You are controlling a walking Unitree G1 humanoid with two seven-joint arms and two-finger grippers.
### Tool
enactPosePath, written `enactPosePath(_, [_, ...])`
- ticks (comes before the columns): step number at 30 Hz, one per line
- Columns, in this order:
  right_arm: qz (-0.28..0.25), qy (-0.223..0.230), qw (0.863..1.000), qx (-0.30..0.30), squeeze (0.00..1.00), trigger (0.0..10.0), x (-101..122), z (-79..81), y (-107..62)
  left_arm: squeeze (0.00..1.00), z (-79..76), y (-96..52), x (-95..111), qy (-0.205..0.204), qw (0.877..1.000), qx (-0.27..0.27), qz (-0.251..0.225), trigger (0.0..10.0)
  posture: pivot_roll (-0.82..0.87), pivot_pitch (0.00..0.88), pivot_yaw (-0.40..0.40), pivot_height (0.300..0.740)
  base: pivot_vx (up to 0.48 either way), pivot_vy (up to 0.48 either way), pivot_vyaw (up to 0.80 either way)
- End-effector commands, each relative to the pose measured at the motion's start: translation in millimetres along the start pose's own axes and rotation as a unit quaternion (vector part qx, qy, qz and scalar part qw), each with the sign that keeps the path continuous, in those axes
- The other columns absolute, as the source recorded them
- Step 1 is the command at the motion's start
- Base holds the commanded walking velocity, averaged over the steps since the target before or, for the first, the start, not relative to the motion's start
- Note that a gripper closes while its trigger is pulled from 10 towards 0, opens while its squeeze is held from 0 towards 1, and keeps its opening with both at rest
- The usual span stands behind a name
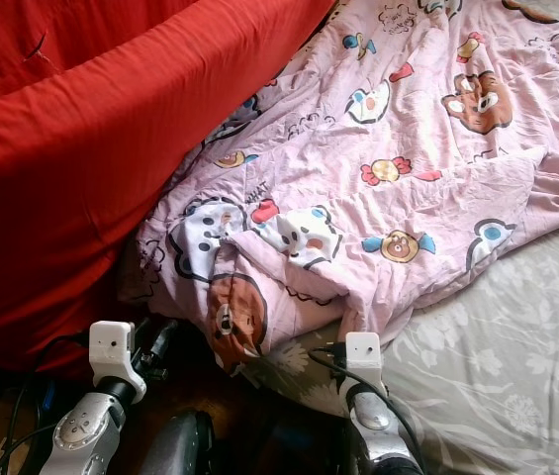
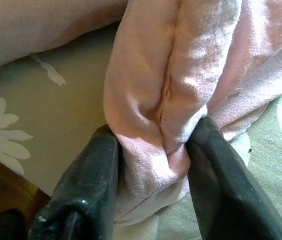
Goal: Clean up the room
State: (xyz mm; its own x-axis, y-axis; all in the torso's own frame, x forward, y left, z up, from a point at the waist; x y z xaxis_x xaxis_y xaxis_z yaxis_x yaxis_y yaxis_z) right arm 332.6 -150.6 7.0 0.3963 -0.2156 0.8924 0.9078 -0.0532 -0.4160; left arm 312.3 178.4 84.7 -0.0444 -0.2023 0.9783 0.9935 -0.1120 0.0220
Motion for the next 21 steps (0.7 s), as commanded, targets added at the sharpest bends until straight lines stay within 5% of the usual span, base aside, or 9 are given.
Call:
enactPosePath(1, [0.032, 0.004, 0.999, -0.007, 0.0, 0.0, -18.4, -3.6, -4.9, 0.0, 0.0, -8.1, -9.8, -0.005, 1.0, 0.003, 0.018, 10.0, 0.04, 0.41, 0.053, 0.633, 0.0, 0.0, 0.0])
enactPosePath(21, [0.012, 0.022, 1.0, -0.017, 0.0, 0.0, -15.9, -14.0, -6.4, 0.0, -2.1, -6.1, -12.7, -0.006, 1.0, 0.004, 0.023, 10.0, 0.03, 0.385, 0.045, 0.633, 0.0, 0.0, 0.0])
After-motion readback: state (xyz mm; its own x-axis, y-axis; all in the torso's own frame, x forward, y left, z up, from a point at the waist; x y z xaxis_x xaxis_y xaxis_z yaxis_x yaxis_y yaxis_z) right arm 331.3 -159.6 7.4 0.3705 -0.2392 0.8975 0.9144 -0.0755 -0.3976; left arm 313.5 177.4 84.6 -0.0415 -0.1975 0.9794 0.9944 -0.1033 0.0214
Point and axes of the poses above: a point about 5 cm out from each wrist's last joint towards the gripper, its own y axis pointing out of the wrist towards the gripper, its own x axis along the axis of the wrist's last joint, z = x × y, the point moved 2 cm from there along y, pointing out of the wrist towards the gripper, and after that the axes turned 14 degrees about y, right-handed, at the moved point
